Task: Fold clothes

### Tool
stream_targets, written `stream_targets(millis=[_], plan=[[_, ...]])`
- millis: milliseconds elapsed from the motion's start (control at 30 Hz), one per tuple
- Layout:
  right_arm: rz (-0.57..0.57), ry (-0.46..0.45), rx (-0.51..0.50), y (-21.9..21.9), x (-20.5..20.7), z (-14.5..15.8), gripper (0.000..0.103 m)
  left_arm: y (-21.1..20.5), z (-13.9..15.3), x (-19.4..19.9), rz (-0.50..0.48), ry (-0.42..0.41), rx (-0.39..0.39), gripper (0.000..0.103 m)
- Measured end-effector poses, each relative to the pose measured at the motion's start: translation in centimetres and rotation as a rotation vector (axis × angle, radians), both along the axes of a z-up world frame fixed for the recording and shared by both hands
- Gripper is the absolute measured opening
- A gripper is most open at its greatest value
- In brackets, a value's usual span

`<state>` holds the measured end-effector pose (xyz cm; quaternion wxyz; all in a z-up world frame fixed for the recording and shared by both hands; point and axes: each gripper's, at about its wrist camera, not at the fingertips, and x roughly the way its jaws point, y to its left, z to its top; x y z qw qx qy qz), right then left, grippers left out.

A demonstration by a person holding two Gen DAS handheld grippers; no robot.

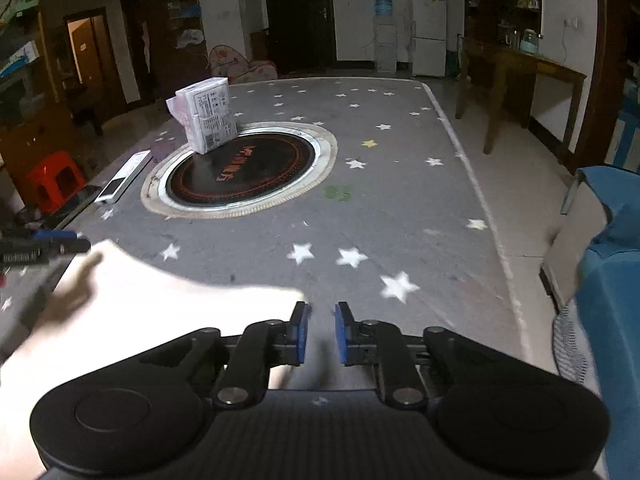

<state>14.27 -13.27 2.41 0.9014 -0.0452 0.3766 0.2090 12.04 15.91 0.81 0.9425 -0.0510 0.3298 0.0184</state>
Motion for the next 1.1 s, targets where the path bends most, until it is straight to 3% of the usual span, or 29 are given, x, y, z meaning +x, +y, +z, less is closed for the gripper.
stream_targets(millis=[200,300,400,533,633,700,733,833,967,1033,1100], plan=[[0.023,0.085,-0.017,-3.8,-5.7,0.8,0.017,-3.0,1.4,-4.5,-0.115,0.005,0.005,0.053],[0.075,0.095,-0.04,-4.4,-8.9,0.8,0.034,-4.9,1.5,-7.1,-0.179,0.02,0.0,0.057],[0.139,0.105,-0.06,-4.5,-12.4,0.8,0.036,-6.9,0.8,-9.6,-0.236,0.043,-0.021,0.06],[0.21,0.088,-0.136,-4.0,-15.2,-0.1,0.051,-9.5,0.4,-12.3,-0.31,0.05,-0.051,0.064],[0.239,-0.003,-0.287,-3.1,-16.7,-1.0,0.045,-11.4,0.3,-14.1,-0.373,0.038,-0.062,0.069],[0.246,-0.071,-0.361,-2.7,-17.2,-1.5,0.03,-12.7,0.0,-14.9,-0.414,0.04,-0.049,0.069],[0.231,-0.088,-0.375,-2.8,-17.2,-1.6,0.013,-13.3,-0.2,-15.2,-0.432,0.042,-0.035,0.069],[0.129,-0.152,-0.384,-3.8,-17.1,-1.2,0.002,-14.8,-0.9,-16.2,-0.483,0.043,0.012,0.069],[-0.126,-0.169,-0.291,-7.5,-16.1,0.0,0.001,-15.6,-1.7,-16.8,-0.535,0.061,0.03,0.069],[-0.148,-0.147,-0.223,-9.0,-16.1,0.4,0.007,-15.7,-1.9,-17.0,-0.541,0.072,0.032,0.069],[-0.057,-0.106,-0.201,-8.7,-16.7,0.1,0.02,-15.8,-2.0,-17.1,-0.549,0.075,0.029,0.069]])
